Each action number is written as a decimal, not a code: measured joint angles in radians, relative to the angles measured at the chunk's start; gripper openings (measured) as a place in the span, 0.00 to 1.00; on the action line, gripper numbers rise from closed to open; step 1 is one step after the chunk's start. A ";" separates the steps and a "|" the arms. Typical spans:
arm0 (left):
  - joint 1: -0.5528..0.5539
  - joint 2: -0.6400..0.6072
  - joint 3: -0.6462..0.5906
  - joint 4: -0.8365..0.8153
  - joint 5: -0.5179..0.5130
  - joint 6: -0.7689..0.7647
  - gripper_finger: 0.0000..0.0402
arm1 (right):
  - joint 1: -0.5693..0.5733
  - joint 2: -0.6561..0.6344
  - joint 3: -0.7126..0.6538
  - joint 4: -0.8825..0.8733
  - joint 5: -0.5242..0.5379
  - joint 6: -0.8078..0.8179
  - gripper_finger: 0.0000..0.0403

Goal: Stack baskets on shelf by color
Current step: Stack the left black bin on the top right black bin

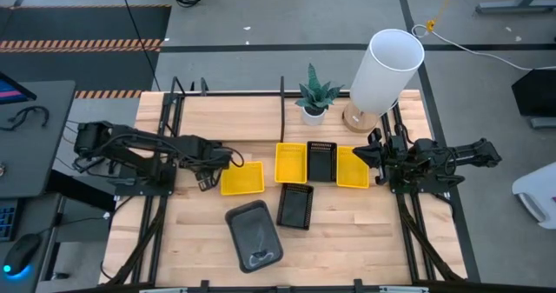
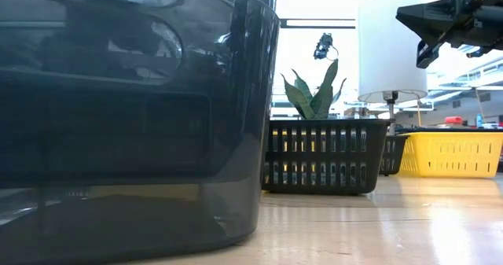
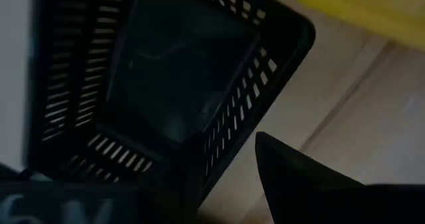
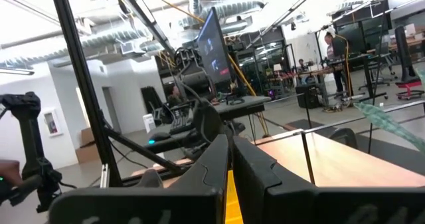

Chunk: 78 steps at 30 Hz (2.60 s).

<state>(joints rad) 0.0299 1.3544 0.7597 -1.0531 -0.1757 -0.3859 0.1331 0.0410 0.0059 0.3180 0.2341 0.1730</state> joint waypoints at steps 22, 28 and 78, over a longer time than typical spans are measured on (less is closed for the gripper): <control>0.022 0.000 -0.099 0.175 0.008 -0.030 0.02 | 0.000 0.000 0.000 0.000 0.000 0.000 0.07; 0.022 0.000 -0.019 0.072 0.023 -0.056 0.01 | 0.000 0.000 0.000 0.000 0.000 0.000 0.07; -0.316 0.514 0.710 0.643 0.260 1.415 0.01 | 0.000 0.000 0.000 0.002 0.000 0.000 0.07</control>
<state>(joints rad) -0.2857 1.8683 1.4700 -0.4103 0.0848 1.0292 0.1333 0.0406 0.0059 0.3202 0.2337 0.1730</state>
